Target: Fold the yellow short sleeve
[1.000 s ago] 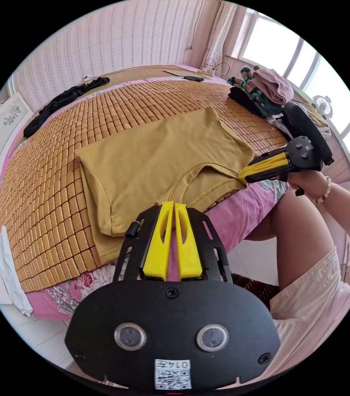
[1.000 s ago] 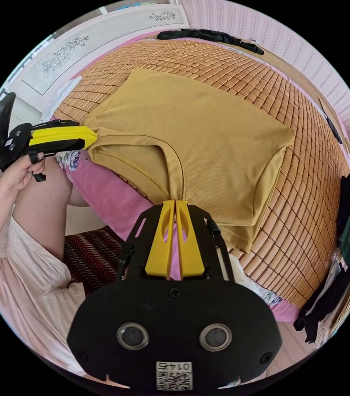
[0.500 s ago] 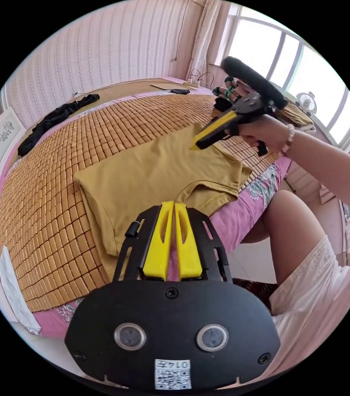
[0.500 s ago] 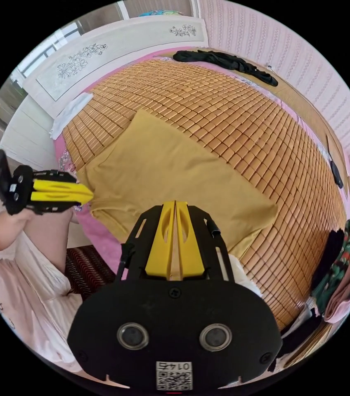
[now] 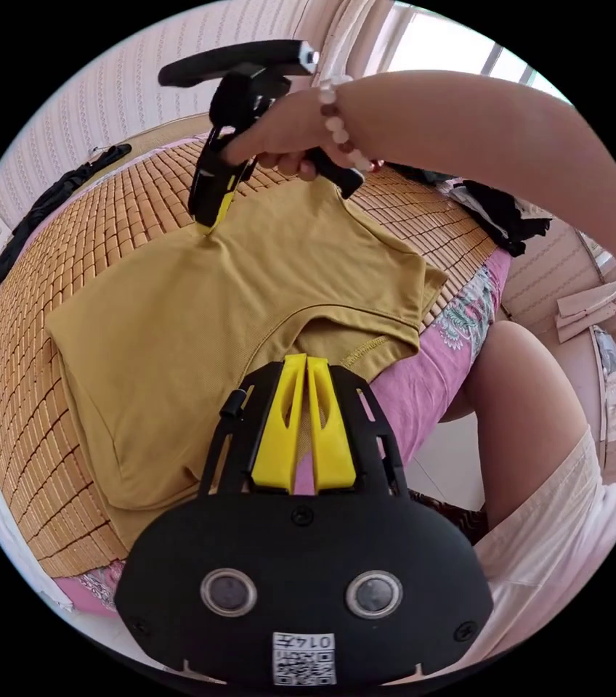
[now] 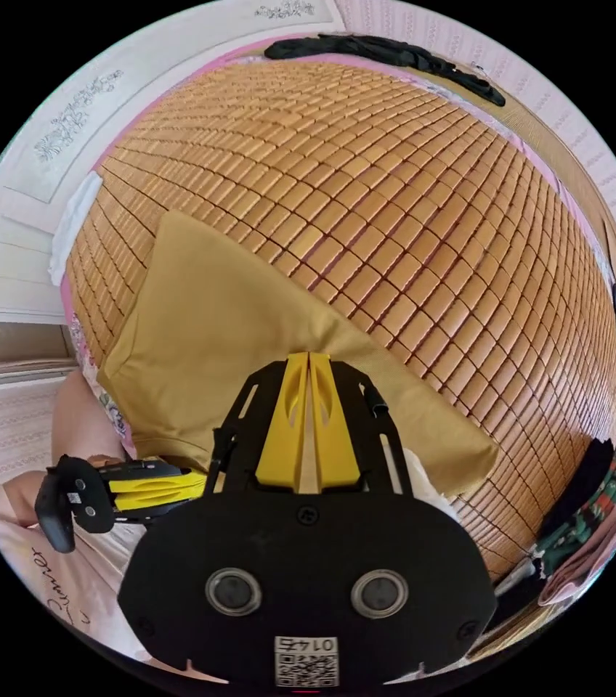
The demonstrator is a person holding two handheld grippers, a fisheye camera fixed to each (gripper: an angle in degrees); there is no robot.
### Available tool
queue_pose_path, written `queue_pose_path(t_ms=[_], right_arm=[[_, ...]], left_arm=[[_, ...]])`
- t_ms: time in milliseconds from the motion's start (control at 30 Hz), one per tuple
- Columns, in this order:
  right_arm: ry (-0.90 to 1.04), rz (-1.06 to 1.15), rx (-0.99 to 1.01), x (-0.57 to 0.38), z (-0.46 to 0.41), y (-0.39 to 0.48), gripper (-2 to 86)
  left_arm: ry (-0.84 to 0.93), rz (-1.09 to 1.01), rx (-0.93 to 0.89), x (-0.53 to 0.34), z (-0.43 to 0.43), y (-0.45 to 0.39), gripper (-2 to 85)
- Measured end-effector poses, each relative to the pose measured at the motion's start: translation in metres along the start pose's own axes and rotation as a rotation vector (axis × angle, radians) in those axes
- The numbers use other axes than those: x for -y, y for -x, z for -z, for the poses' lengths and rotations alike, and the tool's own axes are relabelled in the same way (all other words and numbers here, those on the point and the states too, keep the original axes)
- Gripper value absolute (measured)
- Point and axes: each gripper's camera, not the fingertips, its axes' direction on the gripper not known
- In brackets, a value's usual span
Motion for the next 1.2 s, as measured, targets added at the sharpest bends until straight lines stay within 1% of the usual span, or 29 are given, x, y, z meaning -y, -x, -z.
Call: queue_pose_path(t_ms=[33, 67, 133, 200, 267, 400, 467, 600, 667, 733, 833, 900, 933, 1000, 1067, 1167, 1200], right_arm=[[-0.104, -0.01, 0.042, -0.028, 0.02, -0.005, -0.7], [-0.162, -0.028, 0.066, -0.06, 0.034, -0.012, -0.4], [-0.191, -0.066, 0.059, -0.111, 0.044, -0.026, 0.4], [-0.197, -0.146, -0.005, -0.163, 0.047, -0.043, 3.2], [-0.181, -0.258, -0.059, -0.226, 0.043, -0.064, 9.2], [-0.143, -0.377, -0.046, -0.298, 0.027, -0.092, 11.2], [-0.148, -0.446, 0.021, -0.331, 0.013, -0.109, 11.0], [-0.22, -0.455, 0.174, -0.357, -0.003, -0.125, 8.5], [-0.236, -0.461, 0.253, -0.367, -0.012, -0.138, 5.4], [-0.26, -0.432, 0.33, -0.372, -0.013, -0.146, 3.7], [-0.353, -0.376, 0.429, -0.382, -0.002, -0.154, 2.4], [-0.43, -0.345, 0.514, -0.39, 0.006, -0.159, 2.0], [-0.466, -0.326, 0.56, -0.396, 0.009, -0.163, 1.9], [-0.512, -0.316, 0.556, -0.408, 0.013, -0.169, 1.9], [-0.626, -0.398, 0.623, -0.437, 0.012, -0.191, 1.9], [-0.66, -0.54, 0.693, -0.468, -0.012, -0.219, 2.3], [-0.662, -0.556, 0.696, -0.472, -0.017, -0.222, 2.4]], left_arm=[[-0.001, -0.007, 0.014, 0.001, 0.004, -0.003, -0.1], [-0.011, -0.025, 0.026, 0.003, 0.009, -0.008, 0.8], [-0.02, -0.055, 0.031, 0.006, 0.015, -0.015, 2.3], [-0.026, -0.075, 0.029, 0.01, 0.02, -0.023, 4.2], [-0.042, -0.101, 0.025, 0.016, 0.027, -0.034, 5.6], [-0.066, -0.153, -0.021, 0.026, 0.032, -0.055, 6.9], [-0.101, -0.204, -0.056, 0.032, 0.032, -0.072, 8.1], [-0.118, -0.242, -0.09, 0.044, 0.019, -0.093, 9.3], [-0.11, -0.262, -0.112, 0.054, 0.008, -0.105, 9.6], [-0.11, -0.286, -0.109, 0.062, 0.0, -0.114, 10.2], [-0.092, -0.313, -0.071, 0.076, -0.016, -0.128, 10.8], [-0.058, -0.303, -0.018, 0.083, -0.027, -0.132, 8.4], [-0.053, -0.284, 0.016, 0.086, -0.031, -0.133, 5.1], [-0.07, -0.285, 0.023, 0.085, -0.027, -0.133, 1.7], [-0.085, -0.291, 0.007, 0.076, -0.016, -0.132, 0.5], [-0.127, -0.339, -0.015, 0.055, 0.002, -0.134, -0.2], [-0.13, -0.346, -0.015, 0.05, 0.005, -0.135, -0.2]])
